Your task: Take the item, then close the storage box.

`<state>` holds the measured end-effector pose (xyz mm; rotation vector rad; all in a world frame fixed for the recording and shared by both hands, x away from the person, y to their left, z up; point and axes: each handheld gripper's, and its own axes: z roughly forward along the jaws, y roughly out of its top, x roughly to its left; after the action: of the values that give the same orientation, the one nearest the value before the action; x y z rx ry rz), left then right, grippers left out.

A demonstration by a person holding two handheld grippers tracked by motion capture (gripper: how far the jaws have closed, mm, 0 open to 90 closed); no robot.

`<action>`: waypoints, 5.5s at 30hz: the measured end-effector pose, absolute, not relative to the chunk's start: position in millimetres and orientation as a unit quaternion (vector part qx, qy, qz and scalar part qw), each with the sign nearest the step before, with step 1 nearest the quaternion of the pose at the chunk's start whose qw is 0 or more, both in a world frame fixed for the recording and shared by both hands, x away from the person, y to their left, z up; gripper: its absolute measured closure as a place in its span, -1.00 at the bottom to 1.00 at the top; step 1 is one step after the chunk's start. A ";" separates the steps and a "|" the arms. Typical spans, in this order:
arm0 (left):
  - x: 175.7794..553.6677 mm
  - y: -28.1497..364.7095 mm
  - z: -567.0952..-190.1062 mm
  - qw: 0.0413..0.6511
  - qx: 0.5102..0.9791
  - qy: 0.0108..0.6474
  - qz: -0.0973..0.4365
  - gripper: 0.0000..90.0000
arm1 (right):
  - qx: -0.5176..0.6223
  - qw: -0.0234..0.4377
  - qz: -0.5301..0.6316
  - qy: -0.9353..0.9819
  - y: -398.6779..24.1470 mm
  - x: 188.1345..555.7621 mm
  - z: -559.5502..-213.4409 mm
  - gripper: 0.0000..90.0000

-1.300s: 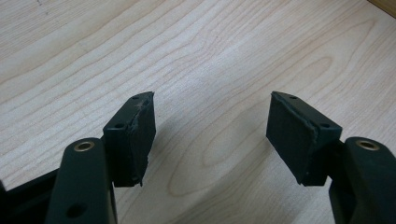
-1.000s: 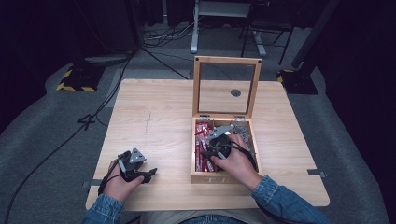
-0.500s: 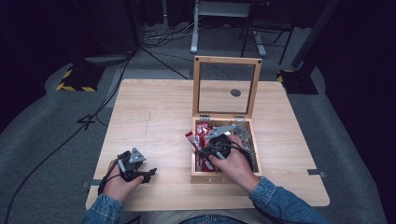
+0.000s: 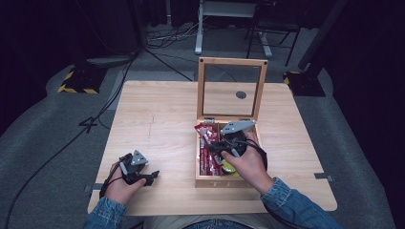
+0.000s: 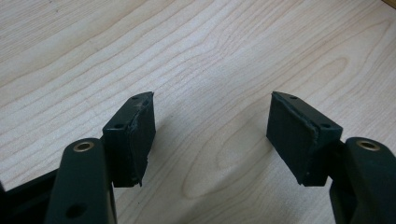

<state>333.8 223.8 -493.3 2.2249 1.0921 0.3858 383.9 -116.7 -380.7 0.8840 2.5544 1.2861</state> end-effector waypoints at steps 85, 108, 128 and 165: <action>352.7 248.5 -504.0 0.334 0.825 0.427 0.160 -0.69 | 0.505 0.186 0.355 0.765 -342.4 452.7 -432.2 0.81; 353.2 248.0 -503.9 0.332 0.826 0.427 0.159 -0.71 | 0.544 0.171 0.328 0.753 -345.2 462.6 -462.0 0.32; 350.4 246.0 -504.0 0.332 0.825 0.429 0.160 -0.71 | 0.459 0.183 0.425 0.759 -344.7 405.5 -412.9 -0.05; 350.9 242.4 -503.8 0.331 0.827 0.426 0.159 -0.73 | 0.381 0.218 0.491 0.753 -285.8 476.9 -315.9 -0.04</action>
<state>350.9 242.4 -503.8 2.1611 1.1131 0.4163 476.9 -285.8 -315.9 1.0534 2.0833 1.3591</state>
